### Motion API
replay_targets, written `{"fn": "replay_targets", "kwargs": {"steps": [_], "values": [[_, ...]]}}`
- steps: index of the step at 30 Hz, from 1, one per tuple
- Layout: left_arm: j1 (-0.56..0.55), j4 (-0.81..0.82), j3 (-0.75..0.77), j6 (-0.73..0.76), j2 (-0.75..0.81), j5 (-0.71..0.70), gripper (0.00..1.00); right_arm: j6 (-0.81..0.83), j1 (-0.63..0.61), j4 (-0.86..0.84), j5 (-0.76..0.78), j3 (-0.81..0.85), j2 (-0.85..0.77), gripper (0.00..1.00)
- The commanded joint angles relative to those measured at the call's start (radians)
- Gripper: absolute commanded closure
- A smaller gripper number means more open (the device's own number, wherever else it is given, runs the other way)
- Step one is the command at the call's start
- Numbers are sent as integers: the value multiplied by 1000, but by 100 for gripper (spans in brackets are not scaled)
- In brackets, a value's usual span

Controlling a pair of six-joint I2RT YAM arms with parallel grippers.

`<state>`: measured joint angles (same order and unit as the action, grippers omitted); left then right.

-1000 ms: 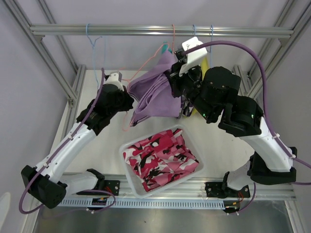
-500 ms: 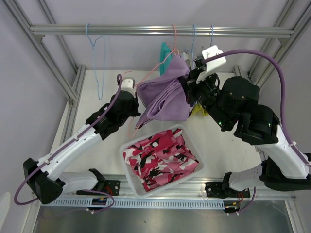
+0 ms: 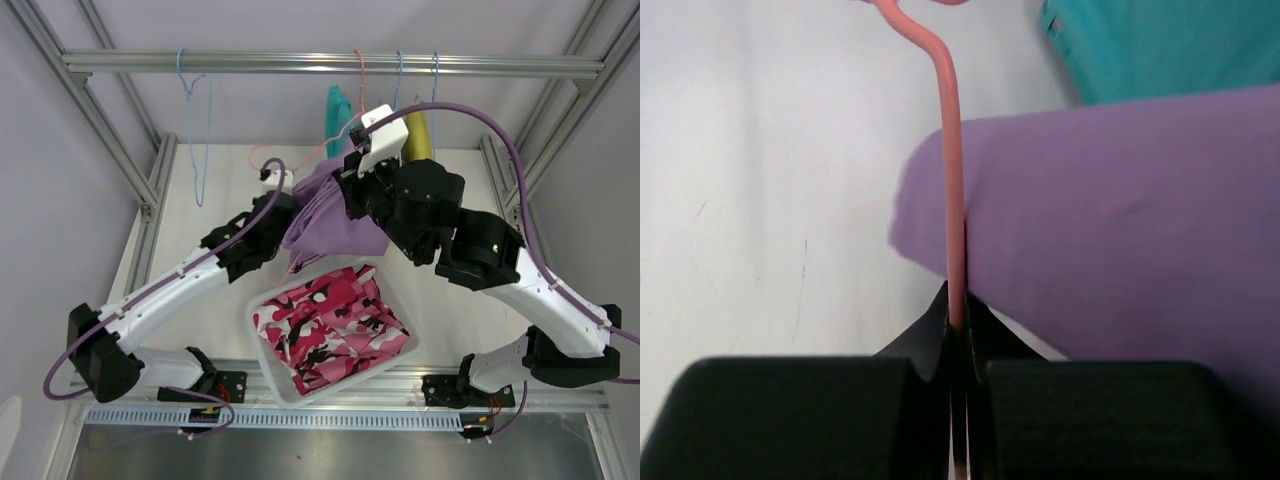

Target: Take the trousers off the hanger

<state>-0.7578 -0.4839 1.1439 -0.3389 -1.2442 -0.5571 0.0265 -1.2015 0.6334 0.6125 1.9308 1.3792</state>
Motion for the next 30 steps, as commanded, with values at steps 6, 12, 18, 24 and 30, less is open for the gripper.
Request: {"fn": "replay_targets", "kwargs": {"steps": [6, 12, 18, 24, 30], "values": [[-81, -35, 47, 61, -121, -156, 99, 36, -3, 8, 18, 394, 84, 100], [-126, -22, 36, 83, -164, -227, 99, 62, -10, -1, 30, 442, 80, 100], [-138, -5, 17, 84, -196, -234, 99, 82, -24, 0, 55, 468, 52, 100], [-149, 7, 2, 103, -235, -262, 99, 105, -36, 0, 90, 468, 3, 100], [-149, 8, 4, 118, -244, -290, 99, 105, -41, 8, 121, 432, -74, 100]]}}
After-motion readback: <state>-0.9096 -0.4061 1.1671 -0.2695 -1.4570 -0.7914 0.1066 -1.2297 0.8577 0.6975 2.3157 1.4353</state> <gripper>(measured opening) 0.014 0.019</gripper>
